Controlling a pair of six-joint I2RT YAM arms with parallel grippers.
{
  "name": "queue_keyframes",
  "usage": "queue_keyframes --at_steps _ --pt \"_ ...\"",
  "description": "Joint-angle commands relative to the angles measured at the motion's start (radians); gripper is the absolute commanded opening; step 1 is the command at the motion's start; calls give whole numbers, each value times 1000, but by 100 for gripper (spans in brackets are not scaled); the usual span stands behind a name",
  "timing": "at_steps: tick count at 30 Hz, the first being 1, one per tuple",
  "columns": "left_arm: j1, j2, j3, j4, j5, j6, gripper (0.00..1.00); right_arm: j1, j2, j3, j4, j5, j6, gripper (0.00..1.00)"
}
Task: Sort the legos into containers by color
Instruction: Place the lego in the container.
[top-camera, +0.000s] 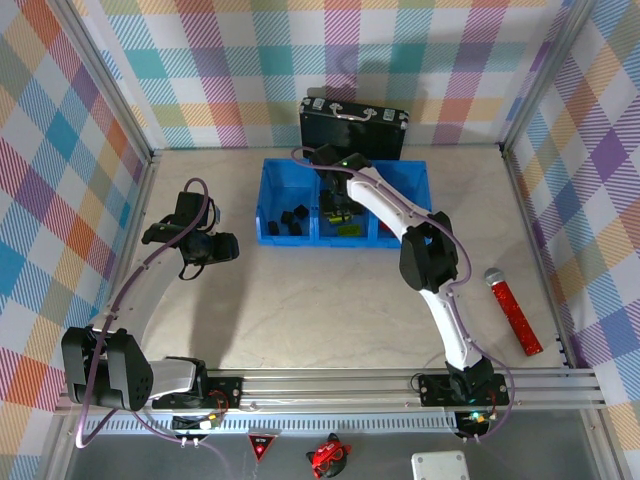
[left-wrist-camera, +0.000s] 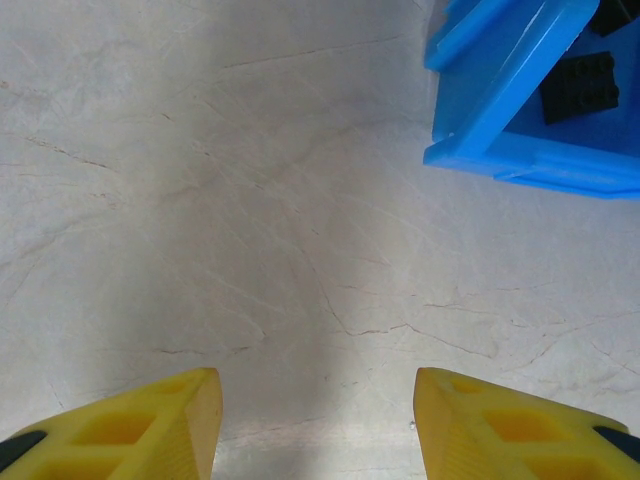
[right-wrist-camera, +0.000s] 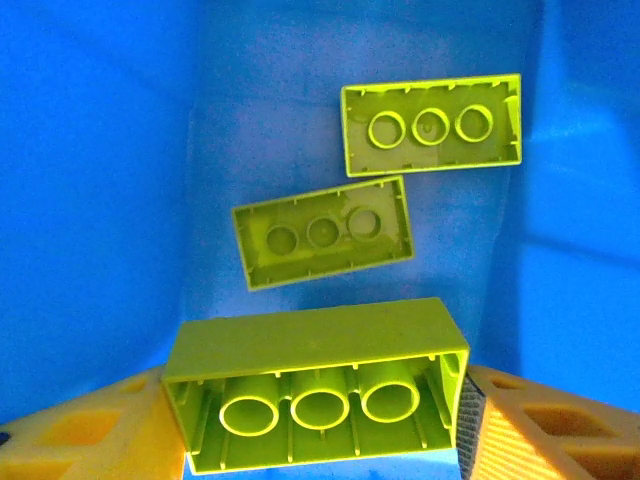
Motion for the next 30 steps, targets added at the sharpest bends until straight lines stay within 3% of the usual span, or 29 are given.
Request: queue_keyframes --at_steps 1,16,30 --pt "12 -13 8 0 14 14 54 -8 27 33 80 45 31 65" --pt "12 -12 0 7 22 7 54 -25 153 106 303 175 -77 68" --pt "11 -15 -1 11 16 6 54 -33 168 120 387 197 -156 77"
